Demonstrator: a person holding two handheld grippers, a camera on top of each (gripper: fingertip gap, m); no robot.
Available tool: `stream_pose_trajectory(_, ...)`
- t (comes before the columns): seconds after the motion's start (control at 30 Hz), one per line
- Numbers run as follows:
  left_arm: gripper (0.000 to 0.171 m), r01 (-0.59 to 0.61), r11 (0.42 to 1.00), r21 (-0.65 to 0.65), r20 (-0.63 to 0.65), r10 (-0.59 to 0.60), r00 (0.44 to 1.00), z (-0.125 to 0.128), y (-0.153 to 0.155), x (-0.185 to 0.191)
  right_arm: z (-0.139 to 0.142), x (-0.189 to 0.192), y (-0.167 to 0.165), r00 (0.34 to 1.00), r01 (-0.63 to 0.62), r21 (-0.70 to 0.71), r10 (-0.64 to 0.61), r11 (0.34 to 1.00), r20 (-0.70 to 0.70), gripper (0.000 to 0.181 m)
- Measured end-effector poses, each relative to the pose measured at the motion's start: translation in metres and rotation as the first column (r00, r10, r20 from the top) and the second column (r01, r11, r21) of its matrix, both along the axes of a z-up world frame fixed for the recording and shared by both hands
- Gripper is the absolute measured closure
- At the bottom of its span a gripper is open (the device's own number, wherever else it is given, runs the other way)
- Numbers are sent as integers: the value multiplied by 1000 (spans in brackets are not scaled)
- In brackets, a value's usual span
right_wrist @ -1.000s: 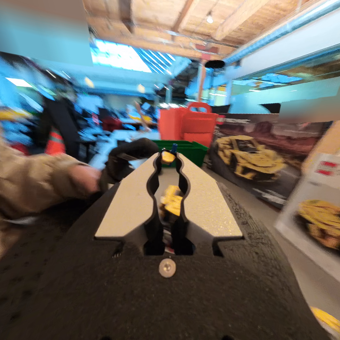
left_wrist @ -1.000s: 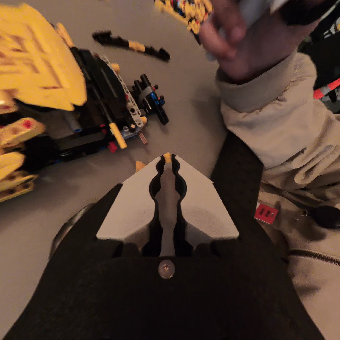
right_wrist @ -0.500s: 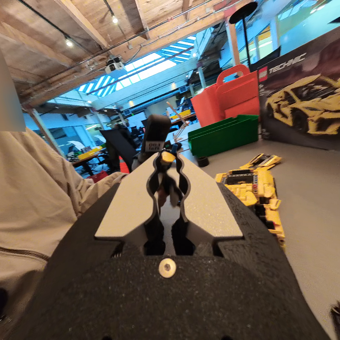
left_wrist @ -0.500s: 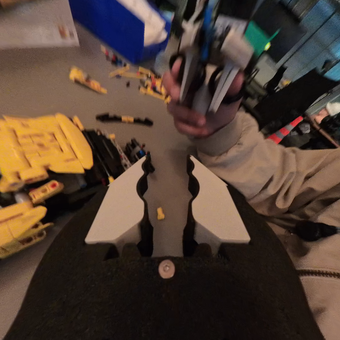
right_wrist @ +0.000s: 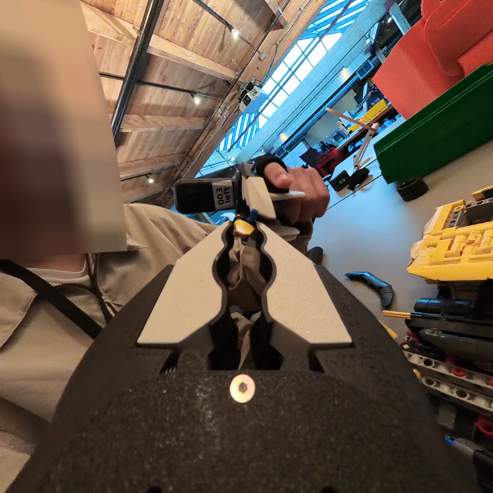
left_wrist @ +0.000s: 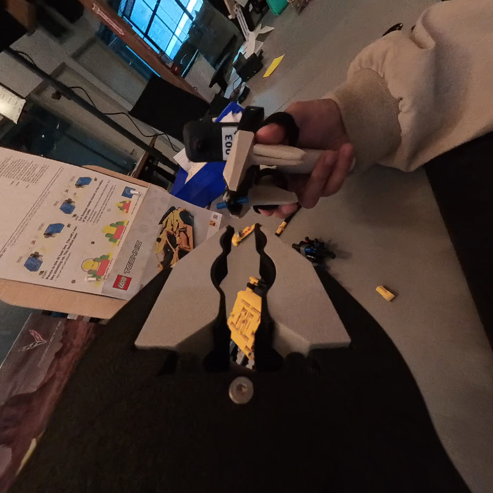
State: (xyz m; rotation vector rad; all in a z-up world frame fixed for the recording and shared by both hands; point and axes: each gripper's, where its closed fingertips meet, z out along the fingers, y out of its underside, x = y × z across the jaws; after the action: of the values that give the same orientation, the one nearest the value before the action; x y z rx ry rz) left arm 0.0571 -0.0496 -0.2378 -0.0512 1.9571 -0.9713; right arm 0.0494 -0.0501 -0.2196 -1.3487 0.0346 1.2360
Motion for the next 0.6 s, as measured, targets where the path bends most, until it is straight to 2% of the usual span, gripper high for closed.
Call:
stream_pose_trajectory(0.2, 157, 51, 999, 16, 40, -51, 998, 8, -6, 1, -7, -1, 2, 1000, -15, -33, 15, 999, 3, 168)
stream_pose_trajectory(0.43, 160, 120, 992, -47, -4, -120, 993, 20, -9, -10, -11, -4, 3, 1000, -27, -57, 28, 998, 15, 167)
stream_pose_trajectory(0.6, 161, 128, 991, -28, -28, -129, 991, 18, -7, -11, -11, -6, 3, 999, -33, -59, 34, 998, 16, 168)
